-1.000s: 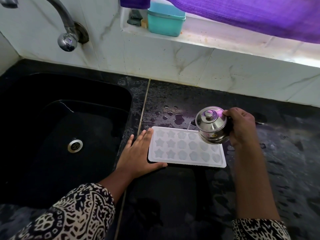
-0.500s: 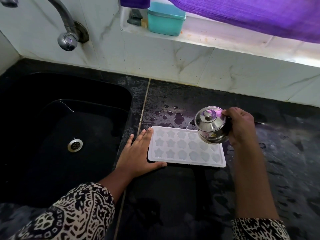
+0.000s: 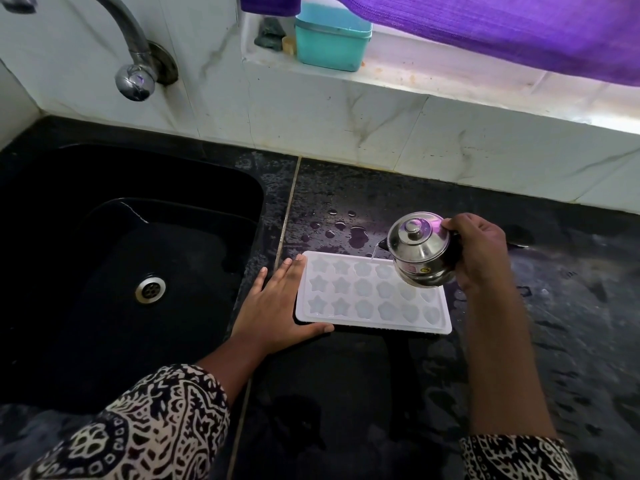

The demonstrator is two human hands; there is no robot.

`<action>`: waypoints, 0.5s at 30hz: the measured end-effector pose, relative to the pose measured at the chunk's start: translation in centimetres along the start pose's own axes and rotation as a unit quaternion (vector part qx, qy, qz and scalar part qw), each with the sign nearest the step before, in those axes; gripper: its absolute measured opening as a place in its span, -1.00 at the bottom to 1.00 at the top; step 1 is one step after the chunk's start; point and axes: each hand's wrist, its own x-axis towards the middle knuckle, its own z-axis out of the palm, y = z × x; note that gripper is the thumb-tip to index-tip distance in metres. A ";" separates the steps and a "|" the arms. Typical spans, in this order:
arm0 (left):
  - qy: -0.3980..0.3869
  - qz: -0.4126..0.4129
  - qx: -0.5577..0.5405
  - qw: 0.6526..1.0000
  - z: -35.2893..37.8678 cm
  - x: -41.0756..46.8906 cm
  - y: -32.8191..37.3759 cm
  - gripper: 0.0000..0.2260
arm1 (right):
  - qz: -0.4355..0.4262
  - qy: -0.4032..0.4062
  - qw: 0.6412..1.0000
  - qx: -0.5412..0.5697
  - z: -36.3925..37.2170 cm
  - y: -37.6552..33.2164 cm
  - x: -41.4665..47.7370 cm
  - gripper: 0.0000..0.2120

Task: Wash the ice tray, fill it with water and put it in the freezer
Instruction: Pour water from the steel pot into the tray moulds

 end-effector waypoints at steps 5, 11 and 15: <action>0.005 0.002 -0.008 1.000 0.0 -0.1 0.0 0.10 | 0.000 -0.001 1.000 -0.002 0.1 0.0 0.0 -0.81; 0.009 0.003 -0.016 1.000 0.0 -0.1 0.0 0.10 | -0.001 -0.003 1.000 -0.007 0.3 0.1 0.1 -0.80; 0.011 0.004 -0.013 1.000 0.1 0.0 -0.1 0.09 | -0.004 -0.006 1.000 0.003 0.3 0.1 0.3 -0.80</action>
